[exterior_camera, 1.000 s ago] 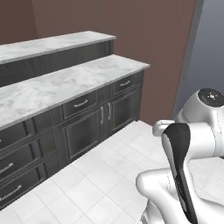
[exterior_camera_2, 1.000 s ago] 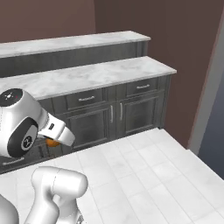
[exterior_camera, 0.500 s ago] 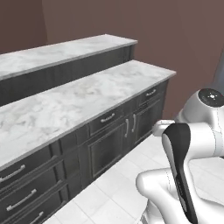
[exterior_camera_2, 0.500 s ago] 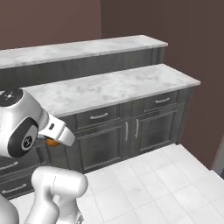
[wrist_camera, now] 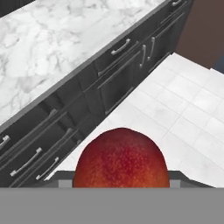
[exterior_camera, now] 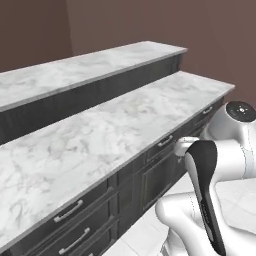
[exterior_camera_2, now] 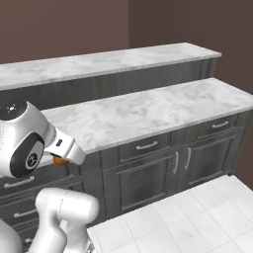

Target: Pick up the peach and mango from the fridge and place one fruit on each plate on the dining counter.

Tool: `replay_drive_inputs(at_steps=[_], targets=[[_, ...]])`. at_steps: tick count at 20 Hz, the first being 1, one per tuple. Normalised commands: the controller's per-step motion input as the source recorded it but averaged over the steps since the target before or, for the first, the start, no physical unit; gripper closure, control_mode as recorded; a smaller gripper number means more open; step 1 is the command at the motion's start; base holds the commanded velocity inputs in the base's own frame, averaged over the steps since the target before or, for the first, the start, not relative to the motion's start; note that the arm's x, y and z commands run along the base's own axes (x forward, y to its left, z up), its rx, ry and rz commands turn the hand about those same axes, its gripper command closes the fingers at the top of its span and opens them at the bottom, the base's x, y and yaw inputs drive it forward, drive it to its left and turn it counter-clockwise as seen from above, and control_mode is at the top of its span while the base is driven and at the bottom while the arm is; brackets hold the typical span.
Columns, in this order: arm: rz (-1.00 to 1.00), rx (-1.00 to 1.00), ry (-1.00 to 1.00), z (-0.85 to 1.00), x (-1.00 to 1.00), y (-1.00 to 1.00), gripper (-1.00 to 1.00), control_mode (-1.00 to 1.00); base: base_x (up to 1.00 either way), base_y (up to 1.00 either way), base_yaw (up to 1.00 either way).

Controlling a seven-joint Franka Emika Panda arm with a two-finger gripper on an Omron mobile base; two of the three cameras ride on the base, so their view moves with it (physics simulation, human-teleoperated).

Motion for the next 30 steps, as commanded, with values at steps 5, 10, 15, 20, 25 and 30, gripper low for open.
replay_drive_inputs(at_steps=[5, 10, 15, 20, 25, 30], targets=[[0.0, 0.0, 0.0, 0.0, 0.0, 0.0, 1.0, 1.0, -0.23, 1.0, 0.03], [0.0, 0.0, 0.0, 0.0, 0.0, 0.0, 1.0, 1.0, -0.4, 0.98, 0.03], [0.0, 0.0, 0.0, 0.0, 0.0, 0.0, 1.0, 1.0, -0.47, 0.96, 0.04], [0.0, 0.0, 0.0, 0.0, 0.0, 0.0, 1.0, 1.0, -0.62, 0.81, 0.04], [0.0, 0.0, 0.0, 0.0, 0.0, 0.0, 1.0, 1.0, -0.72, 0.75, 0.03], [0.0, 0.0, 0.0, 0.0, 0.0, 0.0, 1.0, 1.0, -0.79, 0.83, 0.01]])
